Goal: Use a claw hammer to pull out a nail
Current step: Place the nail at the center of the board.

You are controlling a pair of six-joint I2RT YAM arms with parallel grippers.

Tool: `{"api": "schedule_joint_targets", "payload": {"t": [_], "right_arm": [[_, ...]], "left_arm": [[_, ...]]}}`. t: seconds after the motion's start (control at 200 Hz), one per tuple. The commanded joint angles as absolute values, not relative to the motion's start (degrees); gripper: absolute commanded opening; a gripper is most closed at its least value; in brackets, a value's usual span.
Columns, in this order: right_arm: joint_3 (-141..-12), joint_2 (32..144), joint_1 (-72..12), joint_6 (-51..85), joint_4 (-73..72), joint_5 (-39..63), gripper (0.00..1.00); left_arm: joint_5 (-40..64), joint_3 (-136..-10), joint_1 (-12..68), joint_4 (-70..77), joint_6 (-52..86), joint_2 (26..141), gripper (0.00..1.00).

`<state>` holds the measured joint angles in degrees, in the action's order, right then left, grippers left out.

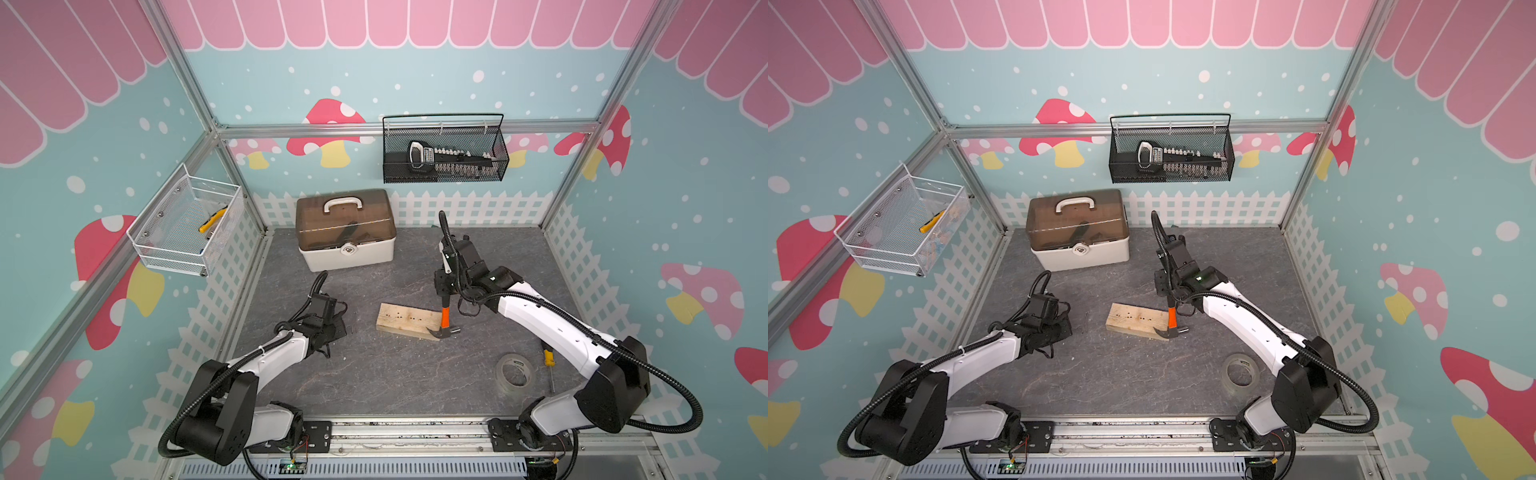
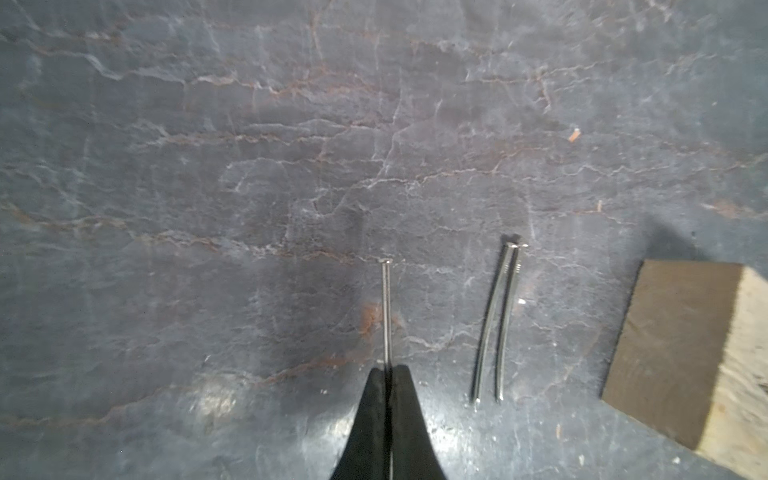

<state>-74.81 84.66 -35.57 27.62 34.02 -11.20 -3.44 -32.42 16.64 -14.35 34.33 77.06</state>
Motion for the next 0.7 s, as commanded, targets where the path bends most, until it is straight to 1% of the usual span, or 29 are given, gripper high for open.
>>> {"api": "schedule_joint_targets", "payload": {"t": [0.0, 0.28, 0.49, 0.69], "right_arm": [[-77.3, 84.3, -35.3, 27.0, 38.2, -13.1, 0.00], [-73.6, 82.3, -33.7, 28.0, 39.3, -13.1, 0.00], [-70.1, 84.3, -31.2, 28.4, 37.9, -12.2, 0.00], [-69.8, 89.8, -29.0, 27.6, 35.4, -11.3, 0.00]], "left_arm": [[-4.0, -35.0, 16.1, -15.0, 35.1, 79.9, 0.00], [-2.7, -36.6, 15.8, -14.6, 35.1, 83.9, 0.00], [-1.6, -36.7, 15.7, -14.3, 34.8, 84.0, 0.00], [-0.1, -36.8, 15.7, -14.4, 35.0, 83.3, 0.14]]}}
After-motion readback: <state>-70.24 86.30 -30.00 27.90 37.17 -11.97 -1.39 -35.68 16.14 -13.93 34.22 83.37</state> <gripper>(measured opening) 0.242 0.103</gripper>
